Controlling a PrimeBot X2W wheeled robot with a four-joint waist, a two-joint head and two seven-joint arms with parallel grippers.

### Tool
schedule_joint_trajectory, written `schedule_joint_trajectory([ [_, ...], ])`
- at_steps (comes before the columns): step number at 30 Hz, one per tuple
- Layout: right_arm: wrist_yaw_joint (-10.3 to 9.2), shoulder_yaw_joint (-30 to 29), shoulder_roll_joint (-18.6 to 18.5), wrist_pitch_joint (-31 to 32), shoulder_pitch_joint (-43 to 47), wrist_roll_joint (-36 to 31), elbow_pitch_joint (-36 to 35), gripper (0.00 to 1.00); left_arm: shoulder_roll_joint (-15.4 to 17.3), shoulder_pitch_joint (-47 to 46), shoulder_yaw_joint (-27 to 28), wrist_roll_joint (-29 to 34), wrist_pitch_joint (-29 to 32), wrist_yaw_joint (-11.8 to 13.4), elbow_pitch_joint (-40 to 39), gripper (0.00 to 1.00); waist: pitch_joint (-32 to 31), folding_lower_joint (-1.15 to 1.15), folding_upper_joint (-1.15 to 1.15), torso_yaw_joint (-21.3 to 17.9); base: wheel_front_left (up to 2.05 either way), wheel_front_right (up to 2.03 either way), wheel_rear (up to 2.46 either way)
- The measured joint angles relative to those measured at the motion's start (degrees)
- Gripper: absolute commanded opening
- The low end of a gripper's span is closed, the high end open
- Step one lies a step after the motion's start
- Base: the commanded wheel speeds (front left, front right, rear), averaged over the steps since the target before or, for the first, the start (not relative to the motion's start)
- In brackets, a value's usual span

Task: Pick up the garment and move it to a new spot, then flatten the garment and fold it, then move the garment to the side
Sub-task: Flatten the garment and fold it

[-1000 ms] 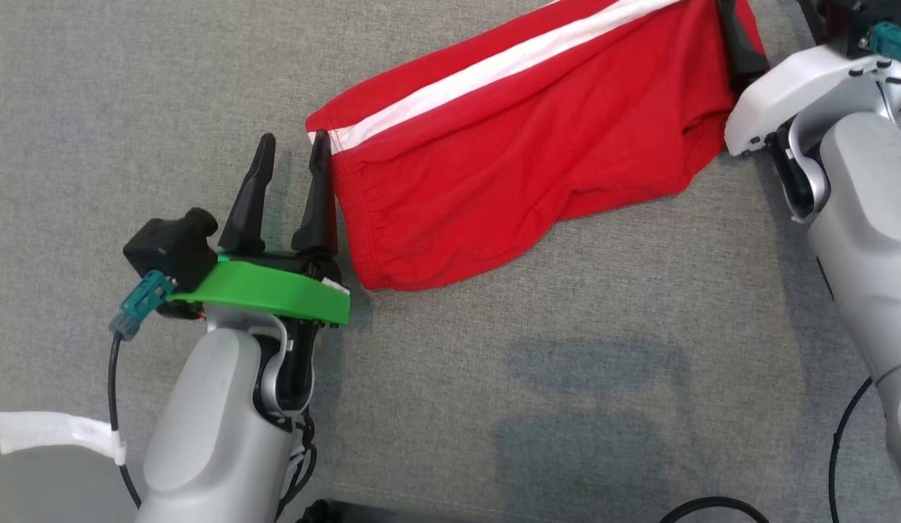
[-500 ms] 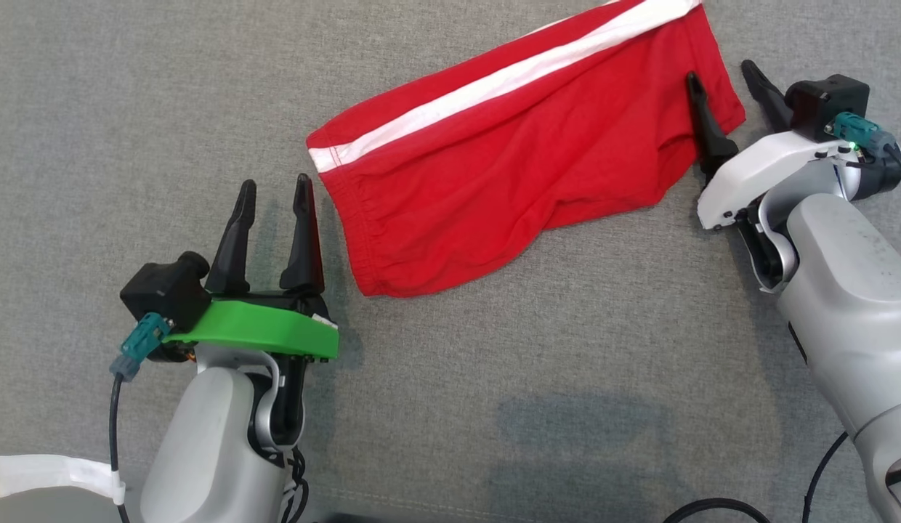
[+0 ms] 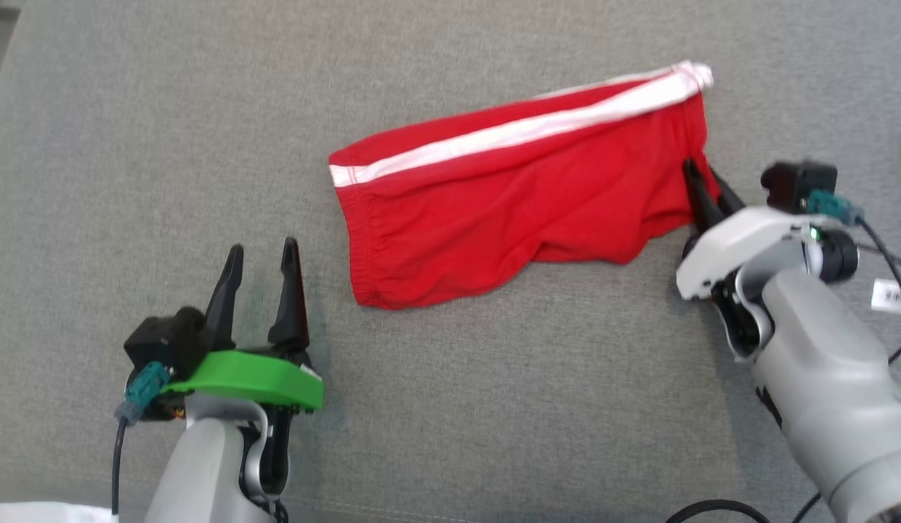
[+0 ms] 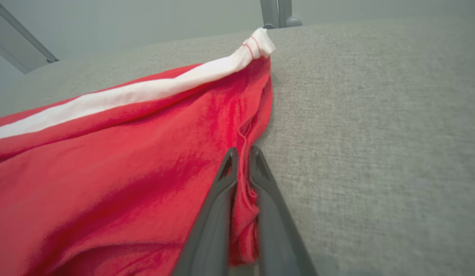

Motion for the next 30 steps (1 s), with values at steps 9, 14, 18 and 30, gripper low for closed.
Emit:
schedule_joint_trajectory([
  [9,-0.01,-6.1,1.1,0.1,13.2,0.4,-4.3,0.0,0.0,5.9,3.0,2.7,0.0,-1.5,2.0,1.0,-7.3,0.0,0.0,-3.0,0.0,0.0,0.0],
  [14,-0.01,-8.8,1.2,0.1,18.1,-0.6,-5.5,0.0,0.0,8.6,4.3,3.5,0.0,-2.0,2.2,1.0,-10.5,0.0,0.01,-5.3,0.0,0.0,0.0],
  [18,-0.01,-11.0,1.1,0.1,20.0,-2.5,-8.1,0.0,0.0,10.1,4.5,3.6,0.0,-2.1,2.4,1.0,-12.5,0.0,0.01,-6.8,0.0,0.0,0.0],
  [30,-0.05,3.0,4.7,0.1,18.9,-4.9,-23.8,0.0,0.0,10.7,3.7,2.9,0.0,-2.3,3.2,1.0,-13.8,0.0,0.01,-6.0,0.0,0.0,0.0],
])
